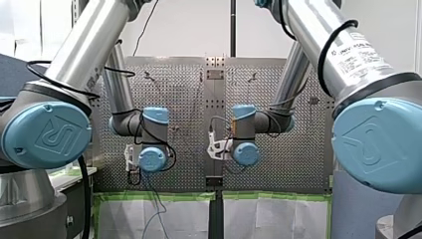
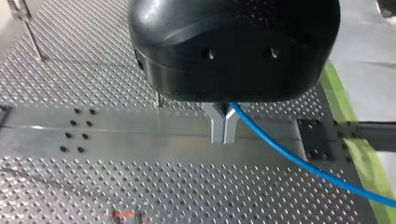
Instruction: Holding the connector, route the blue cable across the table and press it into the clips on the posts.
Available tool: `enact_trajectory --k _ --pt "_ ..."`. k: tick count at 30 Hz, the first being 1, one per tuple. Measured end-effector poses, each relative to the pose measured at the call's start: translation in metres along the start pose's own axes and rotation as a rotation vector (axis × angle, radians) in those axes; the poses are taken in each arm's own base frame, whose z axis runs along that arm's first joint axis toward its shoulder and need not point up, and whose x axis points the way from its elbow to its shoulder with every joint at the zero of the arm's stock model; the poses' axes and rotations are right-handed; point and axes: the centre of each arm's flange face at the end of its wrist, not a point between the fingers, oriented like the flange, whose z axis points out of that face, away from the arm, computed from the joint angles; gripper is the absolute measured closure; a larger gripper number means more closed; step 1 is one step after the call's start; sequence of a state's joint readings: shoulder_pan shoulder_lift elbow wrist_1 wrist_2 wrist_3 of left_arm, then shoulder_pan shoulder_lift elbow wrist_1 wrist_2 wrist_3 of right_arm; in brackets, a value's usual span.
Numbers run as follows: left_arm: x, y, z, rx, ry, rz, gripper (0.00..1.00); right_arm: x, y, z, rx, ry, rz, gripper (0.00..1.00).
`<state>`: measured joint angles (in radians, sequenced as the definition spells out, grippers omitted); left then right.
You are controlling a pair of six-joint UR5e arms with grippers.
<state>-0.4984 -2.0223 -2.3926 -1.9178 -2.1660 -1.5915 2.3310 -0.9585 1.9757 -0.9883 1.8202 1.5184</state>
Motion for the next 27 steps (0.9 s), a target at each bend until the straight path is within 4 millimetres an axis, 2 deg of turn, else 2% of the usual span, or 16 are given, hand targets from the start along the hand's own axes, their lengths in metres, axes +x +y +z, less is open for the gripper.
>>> enact_trajectory --k 3,8,19,22,27 --pt "0.001 0.003 0.002 -0.010 0.005 0.006 1.00 -0.012 0.003 0.007 -0.008 -0.034 0.021 1.00" --pt "0.002 0.004 0.003 -0.014 0.006 0.007 1.00 -0.031 0.005 0.004 -0.010 -0.105 0.024 1.00" --pt "0.002 0.004 0.003 -0.014 0.006 0.008 1.00 -0.042 0.007 -0.008 -0.008 -0.213 0.000 1.00" --pt "0.001 0.001 0.006 -0.004 0.001 0.011 1.00 -0.039 0.004 -0.008 0.006 -0.230 -0.012 1.00" --pt "-0.011 -0.006 0.012 0.031 -0.011 -0.012 1.00 -0.013 -0.009 0.002 0.059 -0.205 -0.023 1.00"
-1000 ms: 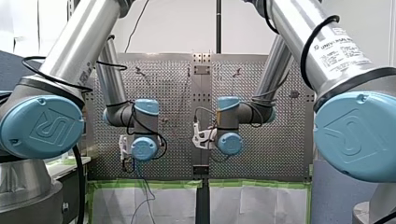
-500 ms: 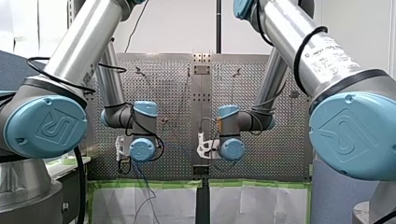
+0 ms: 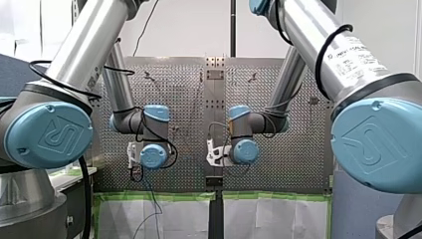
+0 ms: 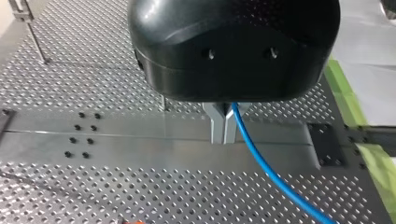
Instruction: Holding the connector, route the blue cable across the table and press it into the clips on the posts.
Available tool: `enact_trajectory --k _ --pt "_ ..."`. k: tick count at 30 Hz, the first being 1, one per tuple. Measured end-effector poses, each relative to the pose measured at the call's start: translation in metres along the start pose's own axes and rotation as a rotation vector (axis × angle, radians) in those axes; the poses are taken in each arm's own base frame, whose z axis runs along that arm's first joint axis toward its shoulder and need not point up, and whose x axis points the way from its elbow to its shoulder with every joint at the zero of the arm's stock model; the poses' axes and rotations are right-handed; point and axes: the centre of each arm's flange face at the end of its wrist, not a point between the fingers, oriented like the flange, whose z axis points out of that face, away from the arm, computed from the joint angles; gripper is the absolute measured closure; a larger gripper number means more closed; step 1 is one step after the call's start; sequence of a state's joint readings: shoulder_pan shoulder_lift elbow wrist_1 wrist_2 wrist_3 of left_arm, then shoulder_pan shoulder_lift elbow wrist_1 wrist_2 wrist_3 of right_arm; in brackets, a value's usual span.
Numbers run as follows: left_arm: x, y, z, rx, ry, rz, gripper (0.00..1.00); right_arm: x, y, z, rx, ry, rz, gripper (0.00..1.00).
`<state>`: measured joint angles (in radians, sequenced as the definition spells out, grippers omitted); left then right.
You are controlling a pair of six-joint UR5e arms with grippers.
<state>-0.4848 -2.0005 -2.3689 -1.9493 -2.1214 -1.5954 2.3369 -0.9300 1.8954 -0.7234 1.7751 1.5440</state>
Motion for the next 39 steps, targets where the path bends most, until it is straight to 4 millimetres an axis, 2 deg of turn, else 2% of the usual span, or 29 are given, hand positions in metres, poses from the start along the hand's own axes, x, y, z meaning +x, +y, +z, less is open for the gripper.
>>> enact_trajectory --k 4,11,21,27,31,39 --pt "-0.015 -0.003 0.008 0.012 -0.014 -0.032 1.00 0.029 -0.008 0.005 0.040 0.033 0.010 1.00" --pt "-0.039 0.001 0.013 -0.041 -0.028 -0.042 1.00 0.093 -0.025 0.008 0.121 0.106 0.019 1.00" --pt "-0.082 0.003 0.025 -0.129 -0.073 -0.087 1.00 0.178 -0.056 -0.006 0.226 0.201 0.023 1.00" --pt "-0.114 0.002 0.035 -0.180 -0.116 -0.162 1.00 0.204 -0.074 -0.014 0.264 0.214 0.034 1.00" --pt "-0.135 0.004 0.037 -0.215 -0.140 -0.216 1.00 0.217 -0.076 -0.011 0.267 0.214 0.038 1.00" --pt "-0.161 0.015 0.027 -0.284 -0.156 -0.270 1.00 0.235 -0.076 -0.009 0.281 0.190 0.031 1.00"
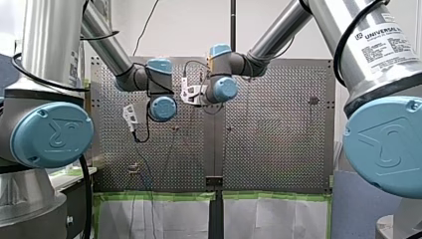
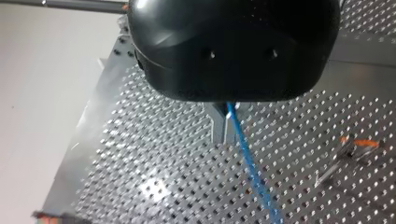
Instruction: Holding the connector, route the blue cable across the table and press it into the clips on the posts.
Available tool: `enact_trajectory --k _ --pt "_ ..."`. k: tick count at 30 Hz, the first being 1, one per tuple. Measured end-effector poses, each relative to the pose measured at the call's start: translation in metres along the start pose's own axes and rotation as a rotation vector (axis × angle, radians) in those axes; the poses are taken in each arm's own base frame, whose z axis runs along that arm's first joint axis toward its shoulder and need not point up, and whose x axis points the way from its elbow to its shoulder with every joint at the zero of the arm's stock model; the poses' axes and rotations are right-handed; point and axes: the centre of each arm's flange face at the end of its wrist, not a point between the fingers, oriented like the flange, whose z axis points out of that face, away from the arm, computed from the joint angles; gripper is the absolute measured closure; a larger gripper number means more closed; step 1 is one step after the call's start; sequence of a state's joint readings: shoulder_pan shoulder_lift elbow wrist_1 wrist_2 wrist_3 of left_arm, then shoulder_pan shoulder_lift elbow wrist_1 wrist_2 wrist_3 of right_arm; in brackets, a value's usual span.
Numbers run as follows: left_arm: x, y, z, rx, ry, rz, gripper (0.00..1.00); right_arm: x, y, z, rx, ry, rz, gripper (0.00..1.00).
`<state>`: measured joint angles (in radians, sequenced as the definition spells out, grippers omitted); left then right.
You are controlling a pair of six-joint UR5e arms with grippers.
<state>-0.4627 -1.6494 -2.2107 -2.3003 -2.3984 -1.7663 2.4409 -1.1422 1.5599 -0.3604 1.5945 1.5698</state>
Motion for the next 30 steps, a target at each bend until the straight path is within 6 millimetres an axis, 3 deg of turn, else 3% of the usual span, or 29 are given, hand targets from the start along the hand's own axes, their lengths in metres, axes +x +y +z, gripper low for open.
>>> enact_trajectory --k 19,25,30 --pt "-0.080 0.009 0.001 -0.150 -0.065 -0.014 1.00 0.054 -0.014 0.014 0.058 -0.014 0.007 1.00" --pt "-0.116 0.002 0.007 -0.117 -0.086 -0.016 1.00 0.076 -0.014 0.019 0.064 -0.015 0.012 1.00" --pt "-0.122 -0.005 0.018 -0.101 -0.070 0.000 1.00 0.087 -0.014 0.022 0.070 -0.033 0.017 1.00"
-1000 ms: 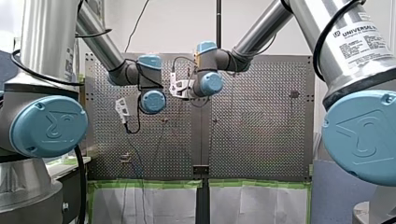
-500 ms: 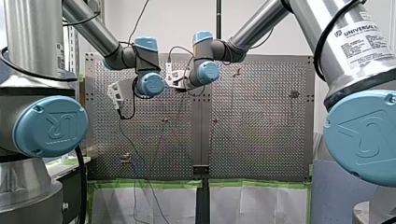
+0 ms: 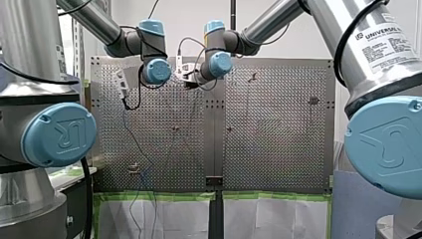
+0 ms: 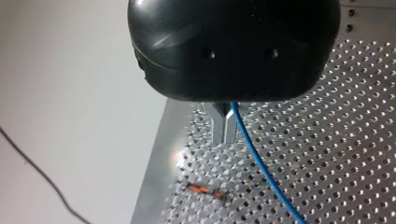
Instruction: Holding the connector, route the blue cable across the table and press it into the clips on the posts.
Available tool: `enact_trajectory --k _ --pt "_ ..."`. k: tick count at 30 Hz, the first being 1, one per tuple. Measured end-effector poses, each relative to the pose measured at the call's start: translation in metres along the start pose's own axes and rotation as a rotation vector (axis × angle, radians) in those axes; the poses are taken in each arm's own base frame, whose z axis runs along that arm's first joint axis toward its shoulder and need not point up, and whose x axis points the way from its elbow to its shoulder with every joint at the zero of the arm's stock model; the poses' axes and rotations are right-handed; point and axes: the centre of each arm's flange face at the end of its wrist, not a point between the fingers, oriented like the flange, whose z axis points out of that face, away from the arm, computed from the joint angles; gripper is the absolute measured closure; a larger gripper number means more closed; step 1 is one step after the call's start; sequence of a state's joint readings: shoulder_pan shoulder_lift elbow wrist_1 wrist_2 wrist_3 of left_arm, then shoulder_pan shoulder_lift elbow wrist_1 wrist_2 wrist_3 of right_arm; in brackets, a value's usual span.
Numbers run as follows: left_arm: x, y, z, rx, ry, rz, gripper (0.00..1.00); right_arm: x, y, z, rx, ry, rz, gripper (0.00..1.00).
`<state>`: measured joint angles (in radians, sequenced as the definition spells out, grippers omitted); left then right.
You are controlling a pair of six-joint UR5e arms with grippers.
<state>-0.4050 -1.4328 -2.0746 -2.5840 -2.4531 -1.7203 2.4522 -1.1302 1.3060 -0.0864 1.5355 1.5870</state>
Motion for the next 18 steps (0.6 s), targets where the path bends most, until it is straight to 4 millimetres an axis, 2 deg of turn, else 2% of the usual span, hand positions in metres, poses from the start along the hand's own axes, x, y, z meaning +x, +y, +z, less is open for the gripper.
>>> enact_trajectory --k 6,13,18 --pt "0.005 -0.004 0.012 0.022 0.039 0.045 1.00 -0.006 -0.002 0.012 0.004 -0.046 -0.001 1.00" --pt "0.001 -0.001 0.025 0.030 0.058 0.083 1.00 0.006 -0.002 0.024 0.007 -0.031 0.002 1.00" --pt "-0.001 0.004 0.037 0.030 0.055 0.098 1.00 0.005 -0.004 0.037 0.023 -0.026 0.006 1.00"
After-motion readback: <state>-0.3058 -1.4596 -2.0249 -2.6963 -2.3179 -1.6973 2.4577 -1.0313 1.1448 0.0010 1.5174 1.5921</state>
